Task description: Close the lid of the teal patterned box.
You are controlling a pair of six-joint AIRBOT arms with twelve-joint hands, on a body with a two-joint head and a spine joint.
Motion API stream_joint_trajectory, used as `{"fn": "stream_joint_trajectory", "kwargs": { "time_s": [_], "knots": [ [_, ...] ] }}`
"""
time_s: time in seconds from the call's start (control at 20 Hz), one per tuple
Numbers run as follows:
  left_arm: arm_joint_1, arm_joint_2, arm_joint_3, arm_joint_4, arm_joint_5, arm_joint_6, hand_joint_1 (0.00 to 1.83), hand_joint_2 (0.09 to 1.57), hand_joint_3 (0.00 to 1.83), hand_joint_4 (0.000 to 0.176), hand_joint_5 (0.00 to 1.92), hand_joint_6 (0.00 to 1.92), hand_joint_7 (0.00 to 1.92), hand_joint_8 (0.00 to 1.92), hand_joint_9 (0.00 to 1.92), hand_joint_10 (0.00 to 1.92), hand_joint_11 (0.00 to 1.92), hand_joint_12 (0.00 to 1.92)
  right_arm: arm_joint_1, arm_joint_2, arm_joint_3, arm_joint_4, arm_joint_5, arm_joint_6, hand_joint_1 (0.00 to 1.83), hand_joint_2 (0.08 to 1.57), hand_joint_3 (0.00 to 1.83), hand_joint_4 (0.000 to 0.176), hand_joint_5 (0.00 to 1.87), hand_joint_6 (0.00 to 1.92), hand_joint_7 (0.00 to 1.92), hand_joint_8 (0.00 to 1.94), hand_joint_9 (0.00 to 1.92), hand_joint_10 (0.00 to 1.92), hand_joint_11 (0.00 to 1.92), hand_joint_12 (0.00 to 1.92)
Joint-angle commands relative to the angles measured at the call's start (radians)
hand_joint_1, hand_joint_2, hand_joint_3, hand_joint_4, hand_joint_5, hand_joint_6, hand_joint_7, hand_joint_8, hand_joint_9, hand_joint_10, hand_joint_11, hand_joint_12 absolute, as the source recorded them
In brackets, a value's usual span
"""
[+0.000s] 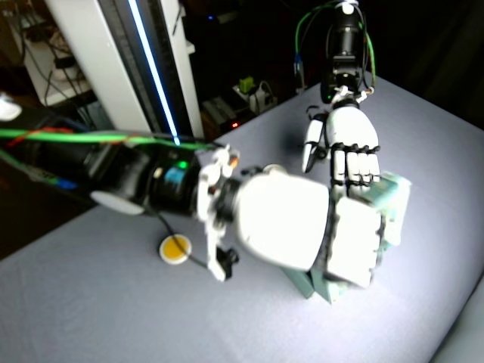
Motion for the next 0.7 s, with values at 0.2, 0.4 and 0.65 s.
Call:
{"fn": "stream_joint_trajectory", "kwargs": {
  "time_s": [0.2, 0.4, 0.65],
  "knots": [
    [0.014, 0.011, -0.010, -0.030, -0.148, -0.004, 0.15, 1.40, 0.00, 0.000, 0.10, 0.01, 0.03, 0.01, 0.00, 0.00, 0.00, 0.29, -0.014, 0.038, -0.034, -0.020, 0.149, 0.003, 0.18, 1.30, 0.00, 0.000, 0.16, 0.28, 0.38, 0.57, 0.20, 1.24, 0.14, 1.92],
    [0.046, 0.022, -0.028, -0.037, -0.176, -0.015, 0.26, 1.41, 0.00, 0.004, 0.11, 0.01, 0.04, 0.00, 0.00, 0.00, 0.00, 0.31, -0.063, 0.089, -0.091, -0.022, 0.216, 0.003, 0.18, 1.35, 0.00, 0.000, 0.17, 0.38, 0.33, 0.49, 0.17, 1.18, 0.06, 1.91],
    [0.086, 0.070, -0.080, -0.032, -0.261, -0.016, 0.09, 1.43, 0.00, 0.000, 0.39, 0.07, 0.54, 0.10, 0.38, 0.80, 0.09, 1.79, -0.133, 0.175, -0.171, -0.031, 0.340, 0.020, 0.09, 1.37, 0.01, 0.000, 0.00, 0.70, 0.24, 0.56, 0.10, 1.15, 0.00, 1.88]
  ]
}}
